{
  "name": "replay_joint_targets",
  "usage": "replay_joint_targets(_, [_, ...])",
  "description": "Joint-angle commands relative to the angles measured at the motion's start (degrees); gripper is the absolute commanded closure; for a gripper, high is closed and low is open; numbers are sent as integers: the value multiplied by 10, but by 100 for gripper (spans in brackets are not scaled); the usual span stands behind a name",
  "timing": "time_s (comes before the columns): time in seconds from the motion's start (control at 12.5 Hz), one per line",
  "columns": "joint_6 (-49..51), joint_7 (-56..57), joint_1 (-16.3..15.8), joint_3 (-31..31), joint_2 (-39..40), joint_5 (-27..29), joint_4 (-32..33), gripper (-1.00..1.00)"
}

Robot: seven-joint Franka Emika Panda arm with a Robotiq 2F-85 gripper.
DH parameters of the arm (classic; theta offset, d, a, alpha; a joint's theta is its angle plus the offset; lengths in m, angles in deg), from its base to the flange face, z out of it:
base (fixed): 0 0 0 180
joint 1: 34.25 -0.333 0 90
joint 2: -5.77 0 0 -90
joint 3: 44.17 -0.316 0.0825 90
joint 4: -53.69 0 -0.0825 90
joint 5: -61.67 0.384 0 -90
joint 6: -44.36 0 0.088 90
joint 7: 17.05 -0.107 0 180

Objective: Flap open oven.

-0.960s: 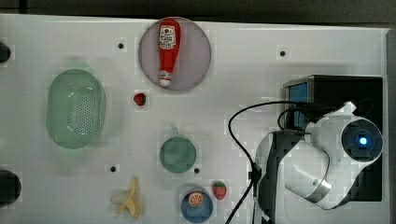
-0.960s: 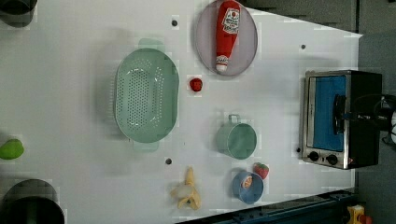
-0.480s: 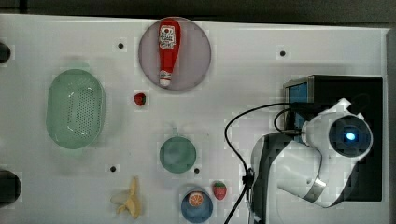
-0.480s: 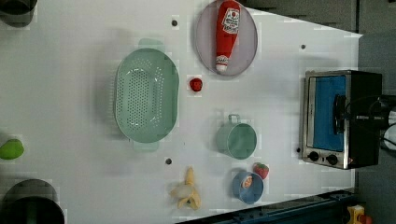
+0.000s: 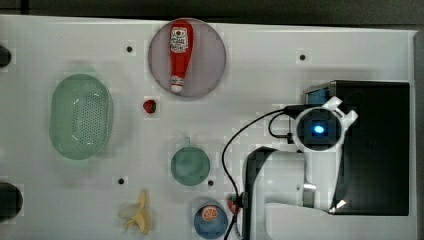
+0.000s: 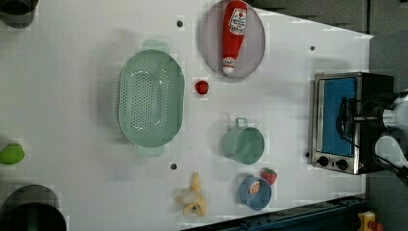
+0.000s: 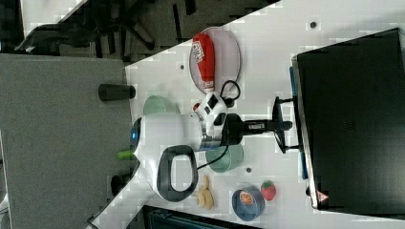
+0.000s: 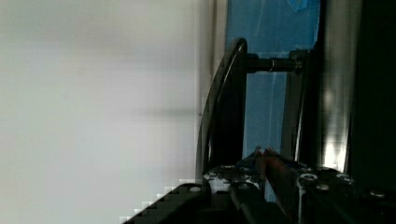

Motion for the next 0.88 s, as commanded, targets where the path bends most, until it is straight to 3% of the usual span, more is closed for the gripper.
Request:
replay_joint_targets(0.08, [3,-108,-33,-27,17,-33,15,65])
replay_joint_targets(0.32, [4,-181,-48,-52,45,-99,19,65])
replay_joint_targets(0.88, [15,-479,-105,-88,150,-265,8,65])
